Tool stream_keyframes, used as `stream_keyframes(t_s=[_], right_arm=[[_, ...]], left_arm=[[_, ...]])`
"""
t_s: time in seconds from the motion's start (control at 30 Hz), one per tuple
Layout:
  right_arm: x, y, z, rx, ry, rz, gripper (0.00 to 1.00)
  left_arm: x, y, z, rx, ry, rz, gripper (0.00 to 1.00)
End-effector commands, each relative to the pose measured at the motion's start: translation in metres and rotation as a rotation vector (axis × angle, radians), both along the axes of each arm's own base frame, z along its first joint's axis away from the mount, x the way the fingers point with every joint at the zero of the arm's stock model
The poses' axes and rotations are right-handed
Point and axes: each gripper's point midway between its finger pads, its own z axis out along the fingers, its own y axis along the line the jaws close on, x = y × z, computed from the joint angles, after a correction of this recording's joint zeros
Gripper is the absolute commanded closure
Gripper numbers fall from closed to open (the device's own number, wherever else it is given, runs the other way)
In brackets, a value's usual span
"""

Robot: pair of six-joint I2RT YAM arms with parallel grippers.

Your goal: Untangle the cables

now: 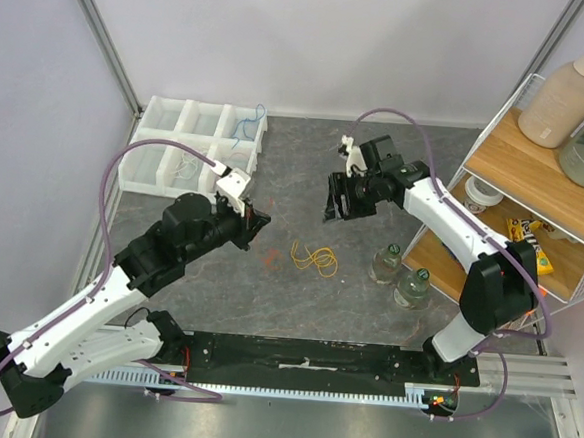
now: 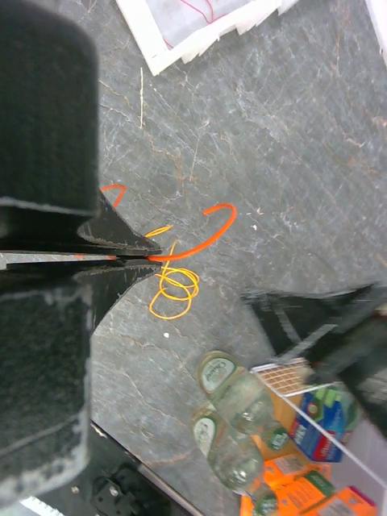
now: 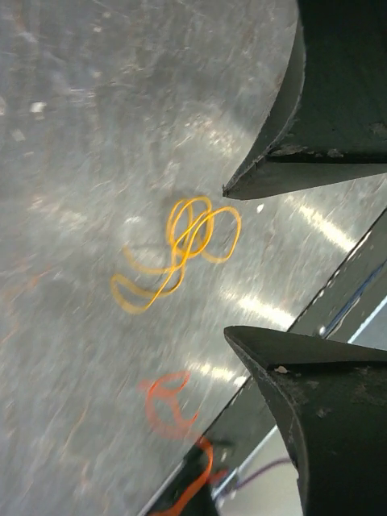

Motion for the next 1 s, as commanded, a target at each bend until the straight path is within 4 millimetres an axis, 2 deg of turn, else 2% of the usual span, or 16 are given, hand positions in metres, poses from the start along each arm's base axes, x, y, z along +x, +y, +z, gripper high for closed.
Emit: stream_keyframes(t_s=[0.0, 0.1, 0.2, 0.33, 0.43, 0.57, 0.67, 0.83, 0.87, 0.97], right_arm=[[-0.024, -0.016, -0.068, -0.158, 0.066, 0.088, 0.28], [-0.029, -0.018, -0.095, -0.283, 0.033, 0.106, 0.27], [-0.030, -0.017, -0.107, -0.411, -0.026, 0.136, 0.26], [-0.031, -0.020, -0.131, -0.470, -0.001, 0.125, 0.28], [-0.033, -0.014, -0.138, -0.464, -0.005, 0.131, 0.38], [-0.034, -0.003, -0.141, -0.423, -0.019, 0.123, 0.59], [-0.039, 0.000, -0.146, -0.421, -0.002, 0.133, 0.74], [-0.045, 0.003, -0.143, -0.405, -0.006, 0.144, 0.97], [-0.045, 0.003, -0.140, -0.402, -0.014, 0.142, 1.00], [-0.046, 0.005, -0.126, -0.369, -0.032, 0.133, 1.00]], left_arm=[[0.001, 0.010, 0.043, -0.120, 0.049, 0.110, 0.98], [-0.003, 0.016, 0.062, -0.168, 0.070, 0.142, 0.98], [-0.006, 0.029, 0.082, -0.211, 0.079, 0.206, 0.98], [-0.001, 0.050, 0.101, -0.240, 0.086, 0.333, 0.98], [0.001, 0.051, 0.104, -0.219, 0.105, 0.352, 0.98], [0.010, 0.052, 0.101, -0.165, 0.147, 0.400, 0.98], [0.028, 0.055, 0.105, -0.124, 0.140, 0.449, 0.98], [0.081, 0.082, 0.118, -0.238, 0.200, 0.528, 0.98], [0.093, 0.090, 0.118, -0.268, 0.218, 0.556, 0.98], [0.125, 0.125, 0.121, -0.330, 0.198, 0.697, 0.98]])
